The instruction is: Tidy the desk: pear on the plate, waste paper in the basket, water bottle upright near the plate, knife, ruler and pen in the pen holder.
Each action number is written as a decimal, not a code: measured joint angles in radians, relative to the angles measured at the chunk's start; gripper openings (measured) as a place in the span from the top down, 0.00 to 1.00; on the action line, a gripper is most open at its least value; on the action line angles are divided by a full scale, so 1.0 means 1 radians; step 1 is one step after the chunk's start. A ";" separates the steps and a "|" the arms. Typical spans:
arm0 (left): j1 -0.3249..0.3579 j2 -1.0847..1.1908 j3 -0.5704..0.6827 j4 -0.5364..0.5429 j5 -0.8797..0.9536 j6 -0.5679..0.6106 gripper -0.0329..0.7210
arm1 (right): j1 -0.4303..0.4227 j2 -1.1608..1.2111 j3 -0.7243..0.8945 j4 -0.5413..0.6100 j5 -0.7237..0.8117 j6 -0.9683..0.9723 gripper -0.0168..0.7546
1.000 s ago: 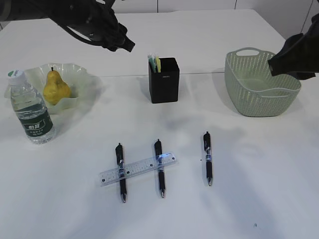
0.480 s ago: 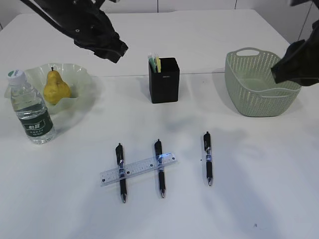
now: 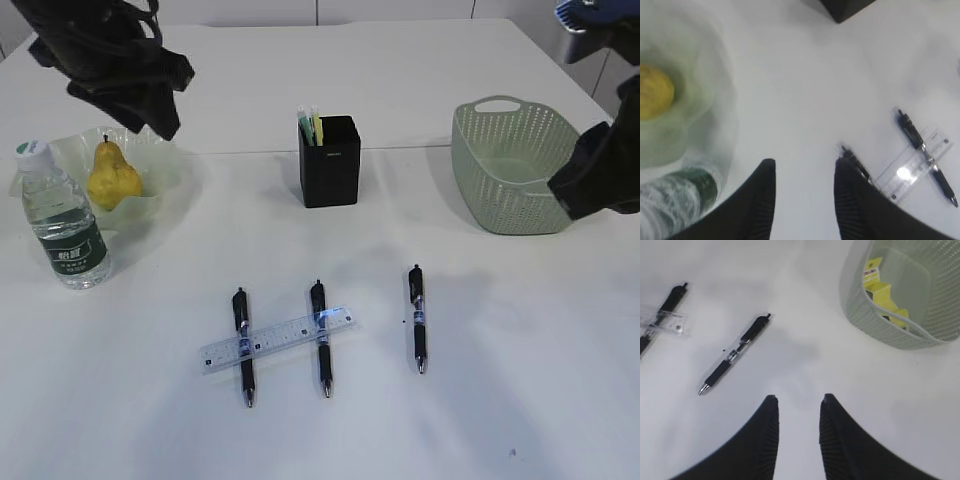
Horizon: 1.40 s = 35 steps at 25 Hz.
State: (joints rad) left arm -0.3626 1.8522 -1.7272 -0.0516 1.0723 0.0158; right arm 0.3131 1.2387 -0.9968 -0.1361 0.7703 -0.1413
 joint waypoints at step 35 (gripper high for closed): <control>0.018 -0.169 0.000 -0.007 0.169 -0.090 0.27 | 0.139 0.069 -0.092 0.292 0.322 -0.489 0.66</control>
State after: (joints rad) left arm -0.3445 1.6834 -1.7272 -0.0586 1.2413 -0.0747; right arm 0.4520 1.3079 -1.0892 0.1563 1.0919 -0.6302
